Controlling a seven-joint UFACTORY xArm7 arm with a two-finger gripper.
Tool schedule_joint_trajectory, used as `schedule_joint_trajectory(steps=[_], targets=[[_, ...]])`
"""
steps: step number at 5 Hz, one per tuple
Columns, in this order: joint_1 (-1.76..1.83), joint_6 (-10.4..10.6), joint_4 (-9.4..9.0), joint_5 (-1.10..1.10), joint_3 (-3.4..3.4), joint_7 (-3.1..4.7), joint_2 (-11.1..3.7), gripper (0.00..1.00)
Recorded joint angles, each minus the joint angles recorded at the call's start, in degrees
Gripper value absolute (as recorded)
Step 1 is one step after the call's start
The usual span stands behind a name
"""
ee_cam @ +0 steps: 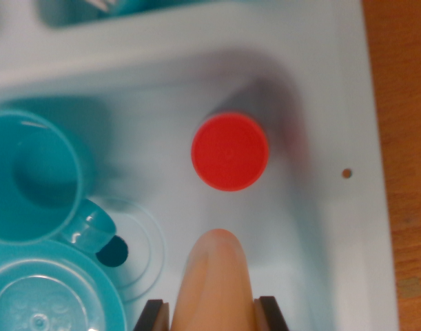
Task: Pick detergent from the sink
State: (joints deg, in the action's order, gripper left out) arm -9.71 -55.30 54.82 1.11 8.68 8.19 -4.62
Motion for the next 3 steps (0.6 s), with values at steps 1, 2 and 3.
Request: schedule_joint_trajectory(steps=[1, 2, 3], targets=[[0.02, -2.2, 1.68, -0.09, -0.01, -0.08, 0.52, 1.00], [0.02, -2.2, 1.68, -0.09, -0.01, -0.08, 0.52, 1.00], [0.04, -4.5, 3.48, -0.19, -0.02, -0.16, 1.07, 1.00]])
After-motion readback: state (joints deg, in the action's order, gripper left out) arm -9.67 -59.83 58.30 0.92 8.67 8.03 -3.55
